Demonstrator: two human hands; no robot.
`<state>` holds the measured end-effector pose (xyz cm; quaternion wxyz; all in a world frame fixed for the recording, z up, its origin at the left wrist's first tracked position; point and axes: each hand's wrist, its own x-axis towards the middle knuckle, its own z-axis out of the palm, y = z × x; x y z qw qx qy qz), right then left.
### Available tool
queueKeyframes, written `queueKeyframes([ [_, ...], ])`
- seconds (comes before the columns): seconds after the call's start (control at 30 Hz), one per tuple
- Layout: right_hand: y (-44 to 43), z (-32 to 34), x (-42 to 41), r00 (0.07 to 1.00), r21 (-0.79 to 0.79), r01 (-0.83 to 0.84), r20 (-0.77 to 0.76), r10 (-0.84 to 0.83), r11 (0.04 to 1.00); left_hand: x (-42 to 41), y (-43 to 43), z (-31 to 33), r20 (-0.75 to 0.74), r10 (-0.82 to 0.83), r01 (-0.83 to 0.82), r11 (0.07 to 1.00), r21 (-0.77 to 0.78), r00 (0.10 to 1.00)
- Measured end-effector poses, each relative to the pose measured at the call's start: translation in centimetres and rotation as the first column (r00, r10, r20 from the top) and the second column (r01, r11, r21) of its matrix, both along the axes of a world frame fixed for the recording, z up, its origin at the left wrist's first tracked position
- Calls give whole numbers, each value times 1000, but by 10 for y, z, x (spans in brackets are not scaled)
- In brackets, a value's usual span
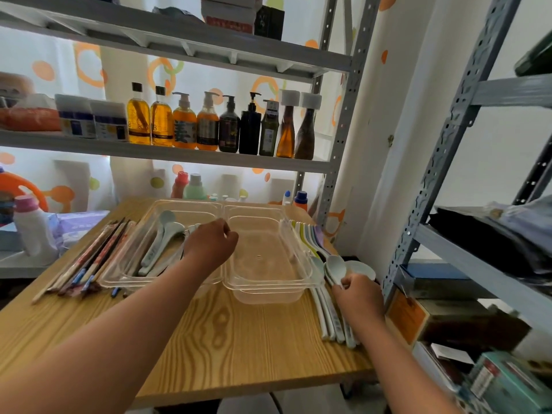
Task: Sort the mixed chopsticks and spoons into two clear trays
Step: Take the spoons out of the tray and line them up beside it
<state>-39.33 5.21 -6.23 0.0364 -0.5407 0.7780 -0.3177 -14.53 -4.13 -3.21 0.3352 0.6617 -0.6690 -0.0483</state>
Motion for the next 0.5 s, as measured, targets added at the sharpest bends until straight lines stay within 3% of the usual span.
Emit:
queueKeyframes([
  [0.37, -11, 1, -3, 967, 140, 25, -256, 12, 990, 0, 0, -2, 36, 1, -1, 1000, 1, 999],
  [0.5, -12, 4, -4, 964, 134, 8, -266, 28, 991, -1, 0, -2, 38, 4, -4, 1000, -6, 999],
])
